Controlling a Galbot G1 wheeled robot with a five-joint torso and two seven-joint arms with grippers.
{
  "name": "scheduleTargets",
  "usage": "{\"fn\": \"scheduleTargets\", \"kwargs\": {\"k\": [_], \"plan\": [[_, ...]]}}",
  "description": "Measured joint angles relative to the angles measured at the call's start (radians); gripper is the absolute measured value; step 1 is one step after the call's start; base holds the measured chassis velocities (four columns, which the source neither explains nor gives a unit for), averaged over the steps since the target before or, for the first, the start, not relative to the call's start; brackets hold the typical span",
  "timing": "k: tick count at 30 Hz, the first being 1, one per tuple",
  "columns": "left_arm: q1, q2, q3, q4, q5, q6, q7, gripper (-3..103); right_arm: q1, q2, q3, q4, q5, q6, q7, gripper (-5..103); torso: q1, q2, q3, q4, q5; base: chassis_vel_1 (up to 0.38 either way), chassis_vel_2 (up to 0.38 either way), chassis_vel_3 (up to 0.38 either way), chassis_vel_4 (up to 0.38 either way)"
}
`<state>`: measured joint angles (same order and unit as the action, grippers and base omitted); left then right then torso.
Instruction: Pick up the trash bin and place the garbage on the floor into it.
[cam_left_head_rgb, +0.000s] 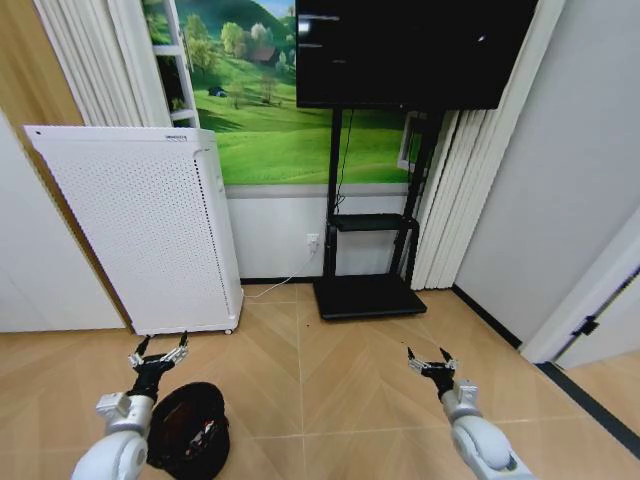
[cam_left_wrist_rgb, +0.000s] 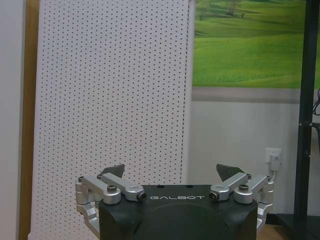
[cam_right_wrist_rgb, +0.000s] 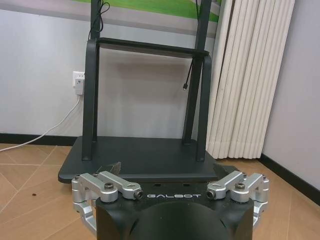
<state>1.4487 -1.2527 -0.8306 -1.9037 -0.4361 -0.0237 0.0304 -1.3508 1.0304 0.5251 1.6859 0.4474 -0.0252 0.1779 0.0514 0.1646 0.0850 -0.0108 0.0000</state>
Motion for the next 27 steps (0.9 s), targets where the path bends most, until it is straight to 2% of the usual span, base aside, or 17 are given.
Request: {"fn": "scheduleTargets", "kwargs": {"k": [13,27], "plan": [[0.002,-0.002,0.0,0.001,0.001,0.002,-0.001,100,0.0,0.0,0.0,0.0,0.0,0.0,0.0,100,0.002,0.01,0.007,-0.0001,0.0,0.0,0.0,0.0,0.0],[0.003,-0.002,-0.001,0.001,0.002,0.002,-0.002,100,0.0,0.0,0.0,0.0,0.0,0.0,0.0,100,0.015,0.069,0.054,-0.0001,0.0,0.0,0.0,0.0,0.0]]}}
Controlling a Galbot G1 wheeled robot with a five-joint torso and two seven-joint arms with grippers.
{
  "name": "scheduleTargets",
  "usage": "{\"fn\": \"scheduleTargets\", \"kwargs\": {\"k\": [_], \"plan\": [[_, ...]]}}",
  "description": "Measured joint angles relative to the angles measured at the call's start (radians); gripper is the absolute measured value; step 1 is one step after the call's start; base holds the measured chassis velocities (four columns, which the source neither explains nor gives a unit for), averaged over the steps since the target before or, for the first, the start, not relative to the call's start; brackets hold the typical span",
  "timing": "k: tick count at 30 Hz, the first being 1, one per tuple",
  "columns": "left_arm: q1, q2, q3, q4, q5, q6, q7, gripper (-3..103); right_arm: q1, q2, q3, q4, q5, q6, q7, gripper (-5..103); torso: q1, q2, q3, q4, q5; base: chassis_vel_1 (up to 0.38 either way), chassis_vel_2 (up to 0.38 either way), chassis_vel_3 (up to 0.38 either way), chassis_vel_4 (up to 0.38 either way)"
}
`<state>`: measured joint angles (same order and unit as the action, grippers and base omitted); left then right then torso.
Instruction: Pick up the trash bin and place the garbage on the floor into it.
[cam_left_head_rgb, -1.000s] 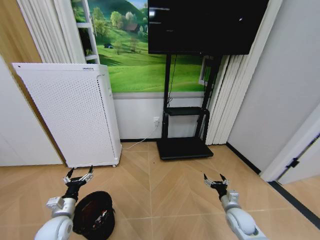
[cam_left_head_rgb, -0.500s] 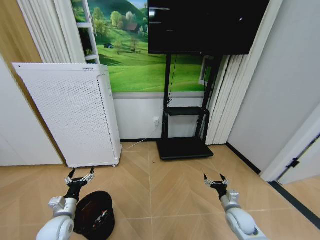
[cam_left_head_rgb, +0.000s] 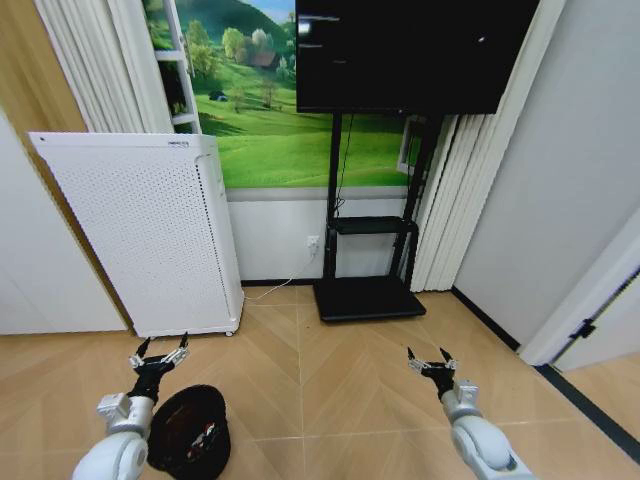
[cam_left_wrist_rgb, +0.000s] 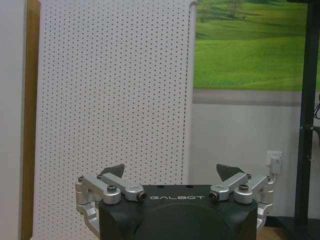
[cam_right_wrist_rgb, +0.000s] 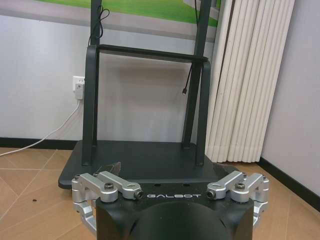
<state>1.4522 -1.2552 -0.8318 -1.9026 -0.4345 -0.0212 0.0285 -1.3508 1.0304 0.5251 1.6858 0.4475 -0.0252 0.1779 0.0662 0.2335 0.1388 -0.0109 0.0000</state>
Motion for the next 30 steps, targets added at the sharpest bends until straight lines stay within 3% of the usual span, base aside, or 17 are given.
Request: {"fn": "scheduleTargets", "kwargs": {"k": [30], "plan": [[0.001,0.0,0.0,0.0,0.0,0.0,0.0,100,0.0,0.0,0.0,0.0,0.0,0.0,0.0,100,0.037,0.127,0.09,0.0,0.0,0.0,0.0,0.0,0.0]]}}
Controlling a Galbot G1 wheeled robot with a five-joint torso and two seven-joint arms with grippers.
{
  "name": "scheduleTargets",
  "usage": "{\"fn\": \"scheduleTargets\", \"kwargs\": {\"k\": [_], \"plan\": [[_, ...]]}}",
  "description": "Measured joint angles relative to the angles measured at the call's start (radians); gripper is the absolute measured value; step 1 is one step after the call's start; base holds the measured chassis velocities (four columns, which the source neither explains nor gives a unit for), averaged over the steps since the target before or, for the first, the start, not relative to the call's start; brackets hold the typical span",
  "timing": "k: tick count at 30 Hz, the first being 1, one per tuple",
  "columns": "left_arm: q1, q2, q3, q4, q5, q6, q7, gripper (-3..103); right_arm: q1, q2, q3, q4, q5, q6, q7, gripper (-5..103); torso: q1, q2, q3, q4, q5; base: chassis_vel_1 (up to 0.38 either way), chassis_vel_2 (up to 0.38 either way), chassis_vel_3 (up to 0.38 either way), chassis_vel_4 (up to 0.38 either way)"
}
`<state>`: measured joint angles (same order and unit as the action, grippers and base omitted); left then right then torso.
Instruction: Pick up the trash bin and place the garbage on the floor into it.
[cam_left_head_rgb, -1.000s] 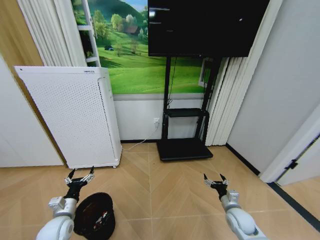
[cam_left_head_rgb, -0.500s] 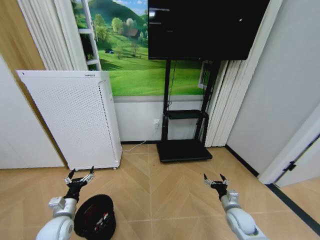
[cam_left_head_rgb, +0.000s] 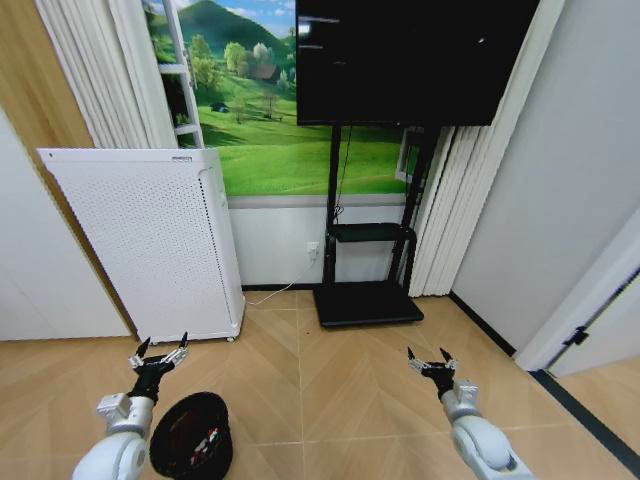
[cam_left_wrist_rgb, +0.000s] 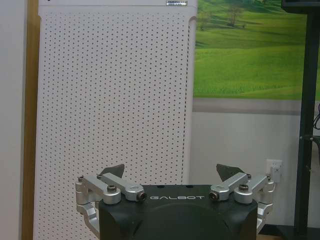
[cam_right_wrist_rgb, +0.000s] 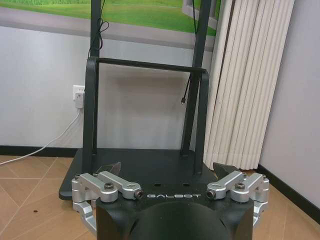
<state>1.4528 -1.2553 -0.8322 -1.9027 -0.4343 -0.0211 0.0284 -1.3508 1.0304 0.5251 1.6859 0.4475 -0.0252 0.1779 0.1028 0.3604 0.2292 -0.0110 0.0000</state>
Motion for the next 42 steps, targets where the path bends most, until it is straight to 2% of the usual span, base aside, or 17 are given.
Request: {"fn": "scheduleTargets", "kwargs": {"k": [13,18,42], "plan": [[0.0,0.0,0.0,0.0,0.0,0.0,0.0,100,0.0,0.0,0.0,0.0,0.0,0.0,0.0,100,0.015,0.043,0.028,-0.0001,0.0,0.0,0.0,0.0,0.0],[0.0,0.0,0.0,0.0,0.0,0.0,0.0,100,0.0,0.0,0.0,0.0,0.0,0.0,0.0,100,0.025,0.074,0.049,0.0,0.0,0.0,0.0,0.0,0.0],[0.0,0.0,0.0,0.0,0.0,0.0,0.0,100,0.0,0.0,0.0,0.0,0.0,0.0,0.0,100,0.06,0.172,0.112,0.0,0.0,0.0,0.0,0.0,0.0]]}}
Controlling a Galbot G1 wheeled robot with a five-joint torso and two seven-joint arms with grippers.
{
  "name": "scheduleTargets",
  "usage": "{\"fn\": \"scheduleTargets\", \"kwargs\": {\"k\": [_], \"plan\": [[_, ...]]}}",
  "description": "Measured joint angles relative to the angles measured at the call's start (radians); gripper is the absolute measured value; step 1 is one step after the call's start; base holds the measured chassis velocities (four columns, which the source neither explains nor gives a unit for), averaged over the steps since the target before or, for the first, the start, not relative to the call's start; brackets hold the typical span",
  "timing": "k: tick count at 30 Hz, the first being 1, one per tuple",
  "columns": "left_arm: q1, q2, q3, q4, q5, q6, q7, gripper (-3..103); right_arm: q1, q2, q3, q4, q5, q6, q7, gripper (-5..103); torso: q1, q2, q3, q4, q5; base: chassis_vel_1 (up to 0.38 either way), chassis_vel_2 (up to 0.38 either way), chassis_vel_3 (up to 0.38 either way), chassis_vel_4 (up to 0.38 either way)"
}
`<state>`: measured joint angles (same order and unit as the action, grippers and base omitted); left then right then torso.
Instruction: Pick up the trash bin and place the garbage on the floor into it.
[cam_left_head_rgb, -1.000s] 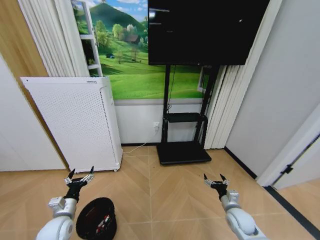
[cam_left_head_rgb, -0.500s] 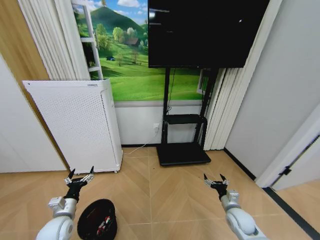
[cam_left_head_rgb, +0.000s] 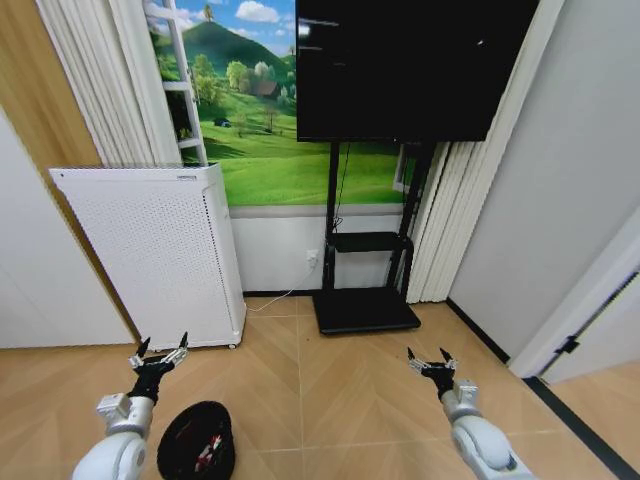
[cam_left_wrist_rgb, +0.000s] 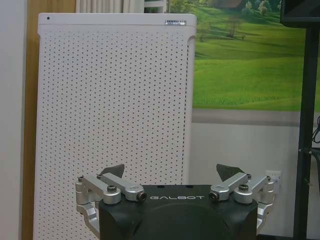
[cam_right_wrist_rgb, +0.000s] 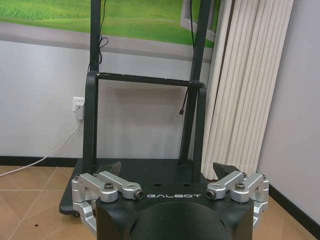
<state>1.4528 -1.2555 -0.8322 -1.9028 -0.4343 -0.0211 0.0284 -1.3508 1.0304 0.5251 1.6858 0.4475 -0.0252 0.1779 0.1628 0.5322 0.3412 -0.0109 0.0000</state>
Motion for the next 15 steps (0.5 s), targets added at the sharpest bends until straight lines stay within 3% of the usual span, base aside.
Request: {"fn": "scheduleTargets", "kwargs": {"k": [15], "plan": [[0.0,0.0,0.0,0.0,0.0,0.0,0.0,100,0.0,0.0,0.0,0.0,0.0,0.0,0.0,100,0.022,0.057,0.035,0.0,0.0,0.0,0.0,0.0,0.0]]}}
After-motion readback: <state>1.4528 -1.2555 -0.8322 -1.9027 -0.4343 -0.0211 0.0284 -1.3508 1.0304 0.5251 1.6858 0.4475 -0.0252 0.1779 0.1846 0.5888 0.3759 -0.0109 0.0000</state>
